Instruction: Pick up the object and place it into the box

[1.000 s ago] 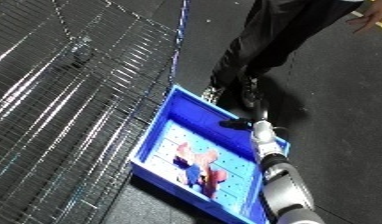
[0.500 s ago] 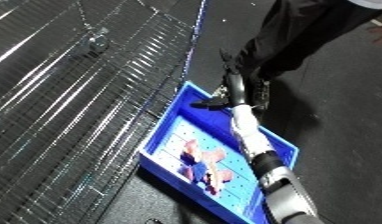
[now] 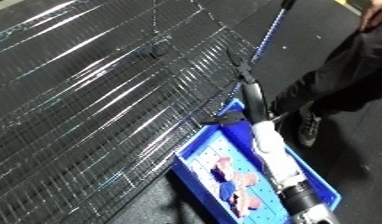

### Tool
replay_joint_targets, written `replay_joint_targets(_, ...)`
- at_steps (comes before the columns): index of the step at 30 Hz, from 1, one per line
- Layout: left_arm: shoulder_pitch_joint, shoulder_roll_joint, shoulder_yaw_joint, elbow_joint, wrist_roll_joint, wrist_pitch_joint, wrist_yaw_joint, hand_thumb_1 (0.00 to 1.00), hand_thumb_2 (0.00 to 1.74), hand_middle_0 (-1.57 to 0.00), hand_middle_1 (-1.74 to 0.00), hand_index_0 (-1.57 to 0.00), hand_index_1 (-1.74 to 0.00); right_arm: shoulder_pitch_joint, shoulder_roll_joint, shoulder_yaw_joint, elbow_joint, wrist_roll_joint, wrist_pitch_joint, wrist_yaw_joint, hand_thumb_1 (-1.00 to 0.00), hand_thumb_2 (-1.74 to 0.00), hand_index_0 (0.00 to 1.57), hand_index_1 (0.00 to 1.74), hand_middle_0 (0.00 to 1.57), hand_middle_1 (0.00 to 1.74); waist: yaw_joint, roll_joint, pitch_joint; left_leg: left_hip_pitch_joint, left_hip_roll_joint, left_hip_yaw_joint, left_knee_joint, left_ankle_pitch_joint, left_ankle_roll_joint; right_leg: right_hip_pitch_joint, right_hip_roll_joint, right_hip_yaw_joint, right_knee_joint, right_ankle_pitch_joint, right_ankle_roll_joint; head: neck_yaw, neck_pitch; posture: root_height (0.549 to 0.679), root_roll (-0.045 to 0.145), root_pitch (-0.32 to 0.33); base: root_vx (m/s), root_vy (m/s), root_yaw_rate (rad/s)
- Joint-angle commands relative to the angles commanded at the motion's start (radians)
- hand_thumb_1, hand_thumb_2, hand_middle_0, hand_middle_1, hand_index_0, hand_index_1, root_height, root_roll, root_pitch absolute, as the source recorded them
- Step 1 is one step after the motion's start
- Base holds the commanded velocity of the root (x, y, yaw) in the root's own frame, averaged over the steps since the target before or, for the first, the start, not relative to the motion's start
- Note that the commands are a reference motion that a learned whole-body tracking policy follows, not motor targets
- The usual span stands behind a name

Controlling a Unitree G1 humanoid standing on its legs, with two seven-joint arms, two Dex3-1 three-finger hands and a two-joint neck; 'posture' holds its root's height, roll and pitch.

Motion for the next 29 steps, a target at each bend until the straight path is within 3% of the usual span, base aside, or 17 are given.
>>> replay_joint_targets(13, -0.050, -0.017, -0.016, 0.001, 0.008, 0.010, 0.027, 1.00, 1.74, -1.57, -1.74, -1.57, -1.74, -0.119, 0.054, 0.213, -0.083, -0.024, 0.016, 0.060, 0.00, 0.00, 0.00, 0.00, 0.00, 0.00, 0.072, -0.036, 0.005, -0.020, -0.005, -0.037, 0.013, 0.008, 0.0008, -0.001, -0.0042, -0.026, 0.031, -0.019, -0.0032, -0.375, 0.014, 0.644, 0.059, -0.143, 0.000, -0.010, 0.102)
replay_joint_targets(21, -0.101, -0.025, -0.046, 0.018, -0.009, 0.003, 0.047, 1.00, 1.74, -1.57, -1.74, -1.57, -1.74, -0.189, 0.076, 0.343, -0.090, -0.023, 0.019, 0.091, 0.00, 0.00, 0.00, 0.00, 0.00, 0.00, 0.111, -0.046, 0.005, -0.027, -0.011, -0.055, 0.026, 0.000, 0.0044, 0.005, -0.0133, -0.041, 0.045, -0.026, -0.0017, -0.498, 0.027, 0.643, 0.055, -0.145, 0.019, 0.008, 0.076)
replay_joint_targets(29, -0.129, -0.028, -0.066, 0.028, -0.006, 0.003, 0.059, 1.00, 1.74, -1.57, -1.74, -1.57, -1.74, -0.229, 0.119, 0.440, -0.062, -0.022, 0.023, 0.105, 0.00, 0.00, 0.00, 0.00, 0.00, 0.00, 0.137, -0.047, 0.010, -0.027, -0.018, -0.067, 0.018, 0.001, 0.0074, 0.010, -0.0194, -0.053, 0.041, -0.027, 0.0025, -0.612, -0.002, 0.643, 0.051, -0.140, 0.025, 0.018, 0.069)
